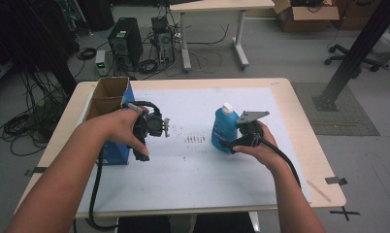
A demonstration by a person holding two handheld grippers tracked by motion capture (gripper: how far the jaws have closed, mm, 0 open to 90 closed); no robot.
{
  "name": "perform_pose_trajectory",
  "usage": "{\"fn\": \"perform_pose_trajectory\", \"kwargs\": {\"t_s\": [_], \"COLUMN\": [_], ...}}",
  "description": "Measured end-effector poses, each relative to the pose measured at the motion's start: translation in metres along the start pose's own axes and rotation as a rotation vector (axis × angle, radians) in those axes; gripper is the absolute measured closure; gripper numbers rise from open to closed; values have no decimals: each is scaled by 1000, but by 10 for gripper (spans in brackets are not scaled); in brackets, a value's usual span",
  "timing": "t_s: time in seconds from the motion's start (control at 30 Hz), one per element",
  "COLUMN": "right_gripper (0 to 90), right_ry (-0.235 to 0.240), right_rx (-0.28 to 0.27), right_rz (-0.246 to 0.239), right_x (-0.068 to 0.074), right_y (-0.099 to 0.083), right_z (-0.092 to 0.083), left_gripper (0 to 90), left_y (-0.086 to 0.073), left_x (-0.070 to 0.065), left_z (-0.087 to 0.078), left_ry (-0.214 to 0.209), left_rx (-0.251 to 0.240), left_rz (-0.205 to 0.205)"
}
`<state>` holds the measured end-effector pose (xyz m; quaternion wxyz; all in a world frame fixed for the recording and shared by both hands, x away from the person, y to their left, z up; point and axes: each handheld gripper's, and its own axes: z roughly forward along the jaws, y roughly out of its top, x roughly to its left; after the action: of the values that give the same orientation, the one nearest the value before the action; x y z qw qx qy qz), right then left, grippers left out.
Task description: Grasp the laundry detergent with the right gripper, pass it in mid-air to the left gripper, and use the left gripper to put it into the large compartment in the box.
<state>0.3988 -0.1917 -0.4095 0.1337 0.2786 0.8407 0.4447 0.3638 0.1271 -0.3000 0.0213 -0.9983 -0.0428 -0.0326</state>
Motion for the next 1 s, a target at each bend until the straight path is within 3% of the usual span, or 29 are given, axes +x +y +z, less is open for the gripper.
{"fn": "perform_pose_trajectory", "kwargs": {"t_s": [0.27, 0.37, 0.47, 1.0], "right_gripper": [26, 70, 123, 224], "right_ry": [-54, -74, -76, -90], "right_rx": [-56, -80, -83, -115], "right_rz": [27, 38, 29, 19], "right_x": [1, 2, 3, 7], "right_y": [-2, -2, -3, -6], "right_z": [2, 2, 3, 8], "left_gripper": [64, 64, 64, 63], "left_y": [1, 1, 1, 4], "left_x": [-1, -1, -1, 0], "left_z": [1, 0, 0, 0], "left_ry": [1, 2, 4, 13], "left_rx": [0, -2, -1, 3], "left_rz": [7, 0, 1, 5]}}
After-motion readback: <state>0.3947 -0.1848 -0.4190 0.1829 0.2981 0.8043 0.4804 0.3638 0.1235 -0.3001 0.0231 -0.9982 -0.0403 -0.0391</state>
